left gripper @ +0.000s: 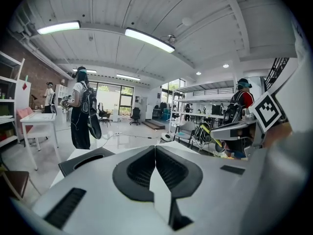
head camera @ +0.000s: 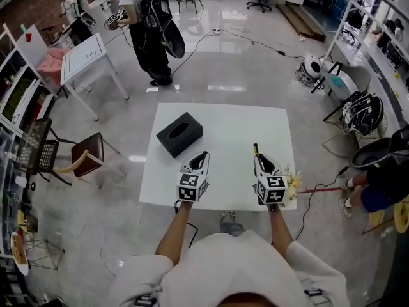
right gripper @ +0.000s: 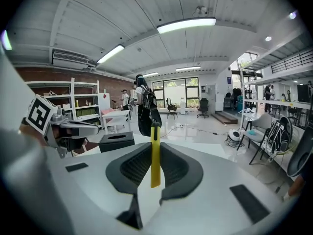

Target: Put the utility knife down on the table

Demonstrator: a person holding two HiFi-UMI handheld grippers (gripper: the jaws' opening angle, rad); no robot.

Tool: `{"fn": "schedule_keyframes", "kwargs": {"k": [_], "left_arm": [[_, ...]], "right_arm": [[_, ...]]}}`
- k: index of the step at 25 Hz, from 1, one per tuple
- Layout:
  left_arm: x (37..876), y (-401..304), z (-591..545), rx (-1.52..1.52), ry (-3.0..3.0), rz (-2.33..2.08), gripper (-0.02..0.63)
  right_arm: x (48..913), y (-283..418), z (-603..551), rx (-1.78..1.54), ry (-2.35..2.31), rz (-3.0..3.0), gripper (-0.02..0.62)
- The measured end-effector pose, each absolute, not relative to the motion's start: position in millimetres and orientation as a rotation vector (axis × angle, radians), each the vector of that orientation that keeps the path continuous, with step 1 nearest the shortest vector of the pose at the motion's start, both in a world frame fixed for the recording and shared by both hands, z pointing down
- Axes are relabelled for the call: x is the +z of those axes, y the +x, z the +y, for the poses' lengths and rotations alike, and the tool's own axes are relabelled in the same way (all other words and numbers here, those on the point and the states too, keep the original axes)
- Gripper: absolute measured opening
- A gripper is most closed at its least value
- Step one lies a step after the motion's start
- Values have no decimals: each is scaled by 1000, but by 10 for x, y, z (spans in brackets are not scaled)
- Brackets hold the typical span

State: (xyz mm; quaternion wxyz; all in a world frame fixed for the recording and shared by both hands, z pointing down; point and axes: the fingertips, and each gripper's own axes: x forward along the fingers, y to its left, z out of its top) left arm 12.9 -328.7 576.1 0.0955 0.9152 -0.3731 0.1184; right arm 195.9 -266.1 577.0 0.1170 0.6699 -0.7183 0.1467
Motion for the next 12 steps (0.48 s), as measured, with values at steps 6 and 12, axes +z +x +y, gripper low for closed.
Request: {"fn": "schedule_keyframes", "kwargs": {"k": [6,12], "left_arm": [[5707,295,-3636,361,2686,-1177,20],[5807,364,-3920,379,2644,-1230,20]], "right_arm": [[5789,2120,-3085,444,1902,-2156,72],[5870,2219,-3432,469,1854,-2192,72]]}}
